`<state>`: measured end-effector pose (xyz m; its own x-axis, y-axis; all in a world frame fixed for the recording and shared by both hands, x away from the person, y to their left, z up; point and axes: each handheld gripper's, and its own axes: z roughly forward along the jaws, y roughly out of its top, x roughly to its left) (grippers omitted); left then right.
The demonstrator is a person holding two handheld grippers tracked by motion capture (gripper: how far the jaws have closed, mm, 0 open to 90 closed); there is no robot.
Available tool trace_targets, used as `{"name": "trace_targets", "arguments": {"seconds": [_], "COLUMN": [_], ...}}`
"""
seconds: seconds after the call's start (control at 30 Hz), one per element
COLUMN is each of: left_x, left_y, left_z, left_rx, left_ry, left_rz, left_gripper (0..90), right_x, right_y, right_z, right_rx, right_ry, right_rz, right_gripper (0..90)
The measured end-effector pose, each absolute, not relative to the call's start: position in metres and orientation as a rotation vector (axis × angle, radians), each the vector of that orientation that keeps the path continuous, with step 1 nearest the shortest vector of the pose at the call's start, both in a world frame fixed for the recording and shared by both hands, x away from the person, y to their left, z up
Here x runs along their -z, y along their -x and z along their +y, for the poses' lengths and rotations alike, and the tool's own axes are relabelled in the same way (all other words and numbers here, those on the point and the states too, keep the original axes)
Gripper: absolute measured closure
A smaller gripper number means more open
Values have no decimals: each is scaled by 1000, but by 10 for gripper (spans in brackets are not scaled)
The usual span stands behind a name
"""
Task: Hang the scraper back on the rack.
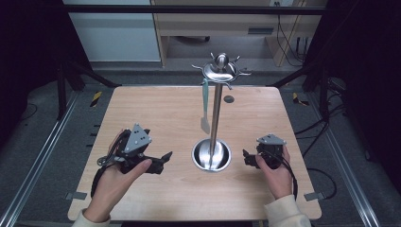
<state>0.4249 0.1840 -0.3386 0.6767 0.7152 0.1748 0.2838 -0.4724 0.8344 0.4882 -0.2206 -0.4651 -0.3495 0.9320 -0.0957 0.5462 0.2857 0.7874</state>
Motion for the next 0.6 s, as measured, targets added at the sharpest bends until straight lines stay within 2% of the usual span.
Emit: {"name": "trace_targets", "arguments": {"seconds": [0.33,0.47,0.6], "left_x": [407,441,459], "left_y": [-435,-440,-440], "left_z": [229,246,261], "left_rx": [-616,-651,-737], "left_ry": [-2038,-2049,-2076], "left_rz": [937,991,1021], "left_gripper": [46,62,73], "right_x": [467,467,466], "right_y": [-488,-488,-487], "right_z": [-221,-222,-222], "right_rx": [-898,-894,-898], "right_ry": [-1324,-1322,-1330], "right_rz": [2006,2008,2001], "right_gripper": [82,83,82]}}
